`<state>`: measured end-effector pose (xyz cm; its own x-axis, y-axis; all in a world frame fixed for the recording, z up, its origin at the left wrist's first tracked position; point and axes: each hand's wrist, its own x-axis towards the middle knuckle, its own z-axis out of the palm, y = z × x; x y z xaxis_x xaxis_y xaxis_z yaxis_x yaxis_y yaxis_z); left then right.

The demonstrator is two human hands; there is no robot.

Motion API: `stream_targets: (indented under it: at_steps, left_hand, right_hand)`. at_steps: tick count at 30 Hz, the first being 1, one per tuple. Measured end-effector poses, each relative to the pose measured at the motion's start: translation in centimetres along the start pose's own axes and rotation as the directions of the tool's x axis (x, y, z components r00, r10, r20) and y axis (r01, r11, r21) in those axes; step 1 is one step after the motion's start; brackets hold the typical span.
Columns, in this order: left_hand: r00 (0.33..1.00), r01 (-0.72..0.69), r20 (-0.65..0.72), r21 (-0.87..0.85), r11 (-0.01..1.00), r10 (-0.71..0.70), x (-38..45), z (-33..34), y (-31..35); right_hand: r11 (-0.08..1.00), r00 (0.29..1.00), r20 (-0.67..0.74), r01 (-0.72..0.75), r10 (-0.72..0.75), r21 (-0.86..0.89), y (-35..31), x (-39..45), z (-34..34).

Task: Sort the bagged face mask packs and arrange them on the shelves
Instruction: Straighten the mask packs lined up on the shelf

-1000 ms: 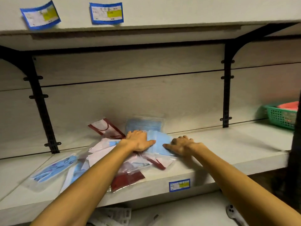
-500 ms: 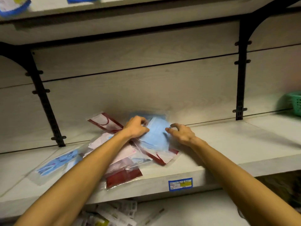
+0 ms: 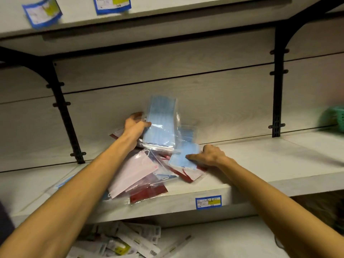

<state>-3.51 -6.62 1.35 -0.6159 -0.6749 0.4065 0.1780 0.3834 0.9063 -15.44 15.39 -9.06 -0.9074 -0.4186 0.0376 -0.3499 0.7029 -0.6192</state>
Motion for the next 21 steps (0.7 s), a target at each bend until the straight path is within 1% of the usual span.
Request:
stream_targets:
  at_steps: [1, 2, 4, 7, 9, 11, 13, 17, 19, 21]
  left_hand:
    - [1.000, 0.016, -0.004, -0.075, 0.997, -0.017, -0.1, -0.2, 0.2]
    - [0.999, 0.037, 0.002, -0.146, 0.989, -0.038, -0.2, -0.4, 0.4]
    - [0.996, 0.087, 0.022, -0.257, 0.963, -0.085, -0.6, -0.4, 0.5]
    - [0.987, 0.160, 0.051, -0.434, 0.887, -0.153, -0.9, 0.1, 0.5]
    - [0.981, 0.190, 0.078, -0.535, 0.824, -0.175, -0.7, 0.4, 0.4]
    - [0.981, 0.193, 0.092, -0.574, 0.796, -0.172, -0.5, 0.5, 0.4]
    - [0.986, 0.169, 0.087, -0.578, 0.798, -0.145, -0.3, 0.3, 0.7]
    - [0.989, 0.146, 0.084, -0.586, 0.797, -0.120, -0.2, -0.9, 1.5]
    - [0.990, 0.140, 0.100, -0.601, 0.786, -0.100, -0.5, -1.8, 2.3]
    - [0.986, 0.154, 0.147, -0.634, 0.758, -0.078, -1.2, -2.9, 3.1]
  right_hand:
    - [0.999, 1.000, -0.001, 0.009, -0.009, -0.052, -0.1, -0.1, 0.0]
    - [0.998, 1.000, -0.004, 0.018, -0.018, -0.066, -0.3, -0.3, 0.0]
    - [0.999, 0.998, -0.042, 0.044, -0.045, -0.031, -0.5, -0.6, -0.4]
    - [0.995, 0.969, -0.235, 0.087, -0.075, 0.040, -0.7, -1.1, -1.5]
    - [0.982, 0.940, -0.332, 0.131, -0.081, 0.133, -0.7, -1.1, -2.2]
    - [0.965, 0.911, -0.402, 0.182, -0.092, 0.191, -0.7, -1.0, -3.0]
    - [0.942, 0.867, -0.489, 0.237, -0.095, 0.236, -0.9, -1.0, -3.6]
    - [0.886, 0.722, -0.688, 0.362, -0.070, 0.290, -1.9, -1.1, -5.3]
    - [0.832, 0.693, -0.721, 0.414, -0.024, 0.370, -2.7, -1.6, -6.4]
    - [0.772, 0.687, -0.726, 0.449, 0.024, 0.450, -3.4, -2.2, -7.5]
